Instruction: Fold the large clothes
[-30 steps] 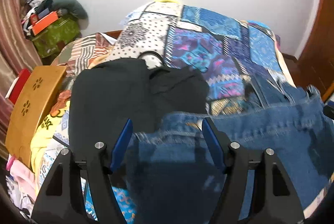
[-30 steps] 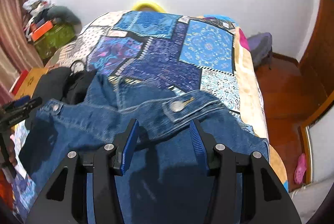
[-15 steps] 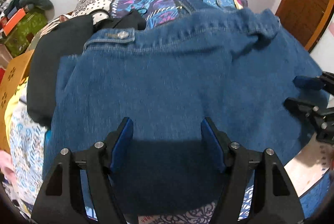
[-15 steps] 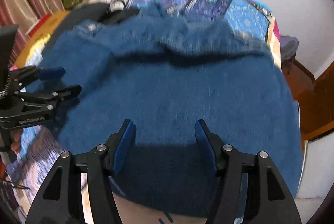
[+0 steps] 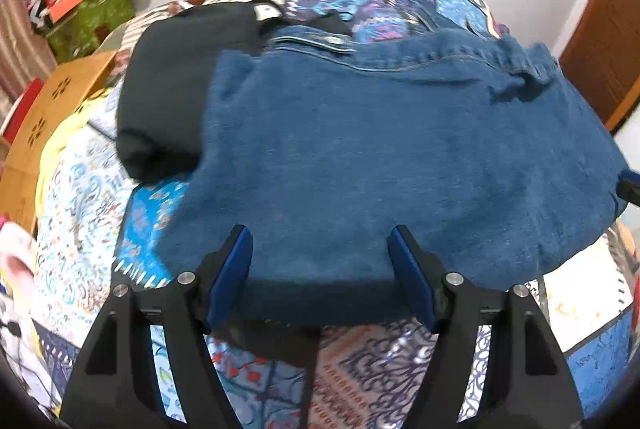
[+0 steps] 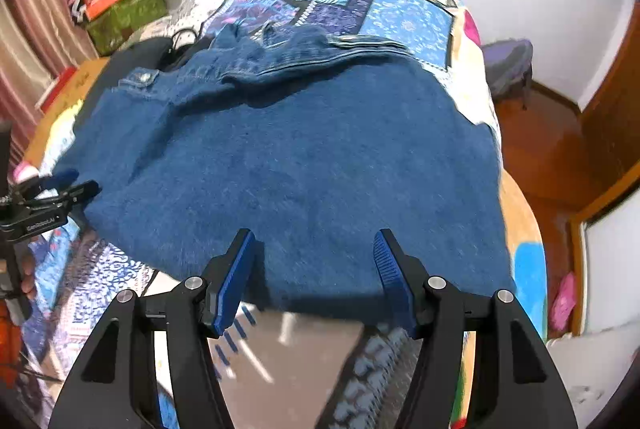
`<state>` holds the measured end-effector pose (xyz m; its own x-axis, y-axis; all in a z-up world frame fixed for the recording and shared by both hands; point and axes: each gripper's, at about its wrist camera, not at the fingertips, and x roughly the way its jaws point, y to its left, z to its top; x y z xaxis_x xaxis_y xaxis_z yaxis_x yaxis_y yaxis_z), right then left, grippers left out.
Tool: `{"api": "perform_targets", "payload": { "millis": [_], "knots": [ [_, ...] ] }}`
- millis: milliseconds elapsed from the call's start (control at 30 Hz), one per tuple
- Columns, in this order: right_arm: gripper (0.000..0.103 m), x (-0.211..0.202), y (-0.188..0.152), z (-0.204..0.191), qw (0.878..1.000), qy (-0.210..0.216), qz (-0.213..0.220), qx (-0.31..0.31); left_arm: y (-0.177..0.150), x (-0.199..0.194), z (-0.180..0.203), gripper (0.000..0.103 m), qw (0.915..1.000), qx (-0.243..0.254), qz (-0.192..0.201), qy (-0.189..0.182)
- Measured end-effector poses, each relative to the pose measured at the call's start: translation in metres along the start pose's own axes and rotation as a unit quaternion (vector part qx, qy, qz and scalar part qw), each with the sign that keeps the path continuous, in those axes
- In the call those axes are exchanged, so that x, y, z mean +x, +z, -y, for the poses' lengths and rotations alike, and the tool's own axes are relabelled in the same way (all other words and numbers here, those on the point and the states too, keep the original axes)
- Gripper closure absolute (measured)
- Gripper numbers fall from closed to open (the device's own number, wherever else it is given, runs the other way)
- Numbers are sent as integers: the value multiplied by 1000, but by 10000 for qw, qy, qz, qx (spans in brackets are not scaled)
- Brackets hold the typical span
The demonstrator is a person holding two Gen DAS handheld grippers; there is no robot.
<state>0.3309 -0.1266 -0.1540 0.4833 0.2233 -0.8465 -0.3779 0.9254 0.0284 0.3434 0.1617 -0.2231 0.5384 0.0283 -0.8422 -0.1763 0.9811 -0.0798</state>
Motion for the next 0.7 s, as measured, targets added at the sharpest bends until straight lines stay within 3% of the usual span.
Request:
{"api": "perform_targets", "payload": {
  "millis": [200, 367, 467, 567, 700],
  "knots": [
    [45, -19, -10, 21, 9990, -316, 98, 308, -3, -18, -32, 32, 9987, -344, 159, 335],
    [45, -29, -16, 35, 9975, -340, 186, 598, -12, -20, -65, 32, 9946, -996, 96, 282],
    [45, -32, -20, 37, 9963, -476, 286, 656, -24, -11, -82, 32, 9878, -1545, -110, -132],
    [45, -32, -21, 35, 9961, -477, 302, 684, -37, 1, -91, 32, 9759, -2068, -319, -619],
    [45, -28, -21, 29, 9965, -451, 300, 640, -49, 16, -97, 32, 9513, -2747, -365, -1348]
  ]
}}
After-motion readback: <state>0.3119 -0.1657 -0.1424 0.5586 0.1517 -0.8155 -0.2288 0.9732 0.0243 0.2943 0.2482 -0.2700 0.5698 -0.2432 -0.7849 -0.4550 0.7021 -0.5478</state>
